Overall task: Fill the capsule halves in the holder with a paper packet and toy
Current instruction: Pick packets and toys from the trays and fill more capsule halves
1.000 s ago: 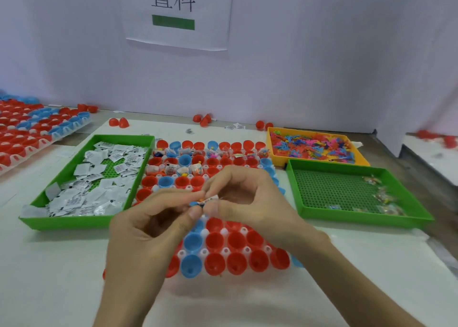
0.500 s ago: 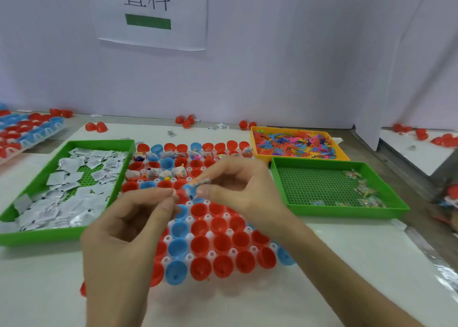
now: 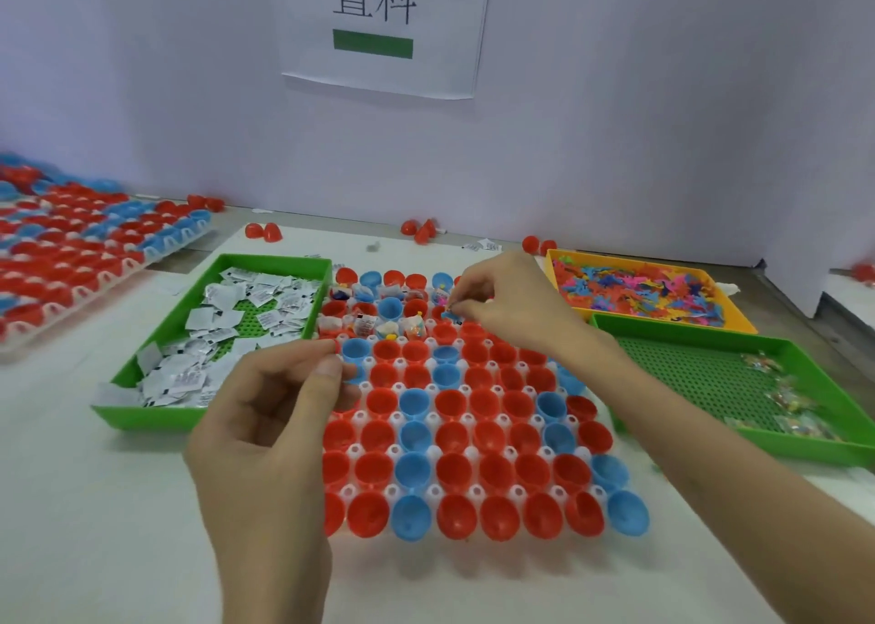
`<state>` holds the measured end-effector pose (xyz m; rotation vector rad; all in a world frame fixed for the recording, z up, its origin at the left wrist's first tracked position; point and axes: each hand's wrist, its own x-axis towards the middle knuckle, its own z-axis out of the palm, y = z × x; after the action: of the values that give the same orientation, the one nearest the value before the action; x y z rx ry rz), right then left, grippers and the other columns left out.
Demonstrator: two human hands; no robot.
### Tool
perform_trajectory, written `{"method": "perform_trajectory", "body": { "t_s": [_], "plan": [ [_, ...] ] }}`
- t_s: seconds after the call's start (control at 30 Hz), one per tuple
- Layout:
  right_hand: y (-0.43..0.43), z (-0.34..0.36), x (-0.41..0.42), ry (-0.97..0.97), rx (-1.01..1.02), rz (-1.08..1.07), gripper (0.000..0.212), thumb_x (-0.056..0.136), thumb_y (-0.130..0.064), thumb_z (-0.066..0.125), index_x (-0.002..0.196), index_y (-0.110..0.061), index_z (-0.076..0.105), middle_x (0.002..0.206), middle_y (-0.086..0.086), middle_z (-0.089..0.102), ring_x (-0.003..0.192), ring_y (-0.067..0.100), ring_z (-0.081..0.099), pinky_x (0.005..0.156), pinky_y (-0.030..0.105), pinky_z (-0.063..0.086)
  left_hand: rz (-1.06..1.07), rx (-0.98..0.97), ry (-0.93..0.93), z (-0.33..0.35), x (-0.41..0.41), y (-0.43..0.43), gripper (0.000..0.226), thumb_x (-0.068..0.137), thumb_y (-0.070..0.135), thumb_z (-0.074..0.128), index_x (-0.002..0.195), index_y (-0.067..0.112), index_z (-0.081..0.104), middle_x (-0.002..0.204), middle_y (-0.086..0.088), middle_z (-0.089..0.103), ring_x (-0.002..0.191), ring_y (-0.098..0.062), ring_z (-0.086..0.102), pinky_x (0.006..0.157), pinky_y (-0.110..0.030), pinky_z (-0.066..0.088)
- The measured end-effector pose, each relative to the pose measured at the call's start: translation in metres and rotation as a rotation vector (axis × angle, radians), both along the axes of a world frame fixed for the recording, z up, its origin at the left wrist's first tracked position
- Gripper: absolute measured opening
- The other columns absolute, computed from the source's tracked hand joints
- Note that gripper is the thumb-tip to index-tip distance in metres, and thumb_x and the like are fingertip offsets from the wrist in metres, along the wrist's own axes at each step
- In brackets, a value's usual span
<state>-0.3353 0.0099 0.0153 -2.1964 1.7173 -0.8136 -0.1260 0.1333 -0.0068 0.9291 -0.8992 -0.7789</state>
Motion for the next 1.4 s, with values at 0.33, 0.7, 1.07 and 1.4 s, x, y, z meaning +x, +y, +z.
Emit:
{"method": "perform_trajectory", "body": {
  "t_s": [0.33, 0.7, 1.07, 1.4],
  "plan": [
    [-0.016, -0.027, 0.010, 0.129, 0.012, -0.007, 0.010, 0.086, -0.019, 0.075, 0.094, -0.022, 0.079, 0.091, -0.008, 0.075, 0.073, -0.002, 0.061, 0.068, 0.009, 0.045, 0.052, -0.016, 0.067, -0.002, 0.008, -0.002, 0.013, 0.079, 0.018, 0.069, 0.082, 0.029, 0.075, 0.074, 0.000, 0.070, 0.068, -0.015, 0.066, 0.067, -0.018, 0.055],
    [-0.024, -0.038, 0.014, 0.107, 0.055, -0.043, 0.010, 0.083, -0.016, 0.078, 0.090, -0.022, 0.079, 0.071, -0.025, 0.057, 0.069, -0.001, 0.060, 0.062, 0.007, 0.040, 0.062, -0.020, 0.068, -0.007, 0.009, -0.002, 0.018, 0.083, 0.011, 0.070, 0.082, 0.029, 0.075, 0.072, 0.002, 0.070, 0.067, -0.013, 0.065, 0.067, -0.017, 0.054],
    [-0.010, -0.043, 0.010, 0.105, -0.028, 0.006, 0.010, 0.091, -0.027, 0.071, 0.099, -0.025, 0.076, 0.092, -0.012, 0.071, 0.073, -0.003, 0.058, 0.071, 0.009, 0.043, 0.084, -0.019, 0.065, -0.012, 0.008, -0.001, 0.026, 0.084, 0.002, 0.068, 0.079, 0.027, 0.075, 0.072, -0.005, 0.071, 0.065, -0.016, 0.066, 0.065, -0.018, 0.056],
    [-0.004, -0.008, -0.067, -0.133, -0.168, -0.249, 0.014, 0.095, -0.021, 0.065, 0.103, -0.027, 0.074, 0.095, -0.018, 0.067, 0.078, -0.003, 0.060, 0.064, 0.006, 0.040, 0.076, 0.233, -0.908, 0.004, 0.093, -0.098, 0.024, 0.095, 0.018, 0.064, 0.109, 0.035, 0.072, 0.118, 0.001, 0.072, 0.103, -0.015, 0.065, 0.084, -0.031, 0.050]
  ]
}}
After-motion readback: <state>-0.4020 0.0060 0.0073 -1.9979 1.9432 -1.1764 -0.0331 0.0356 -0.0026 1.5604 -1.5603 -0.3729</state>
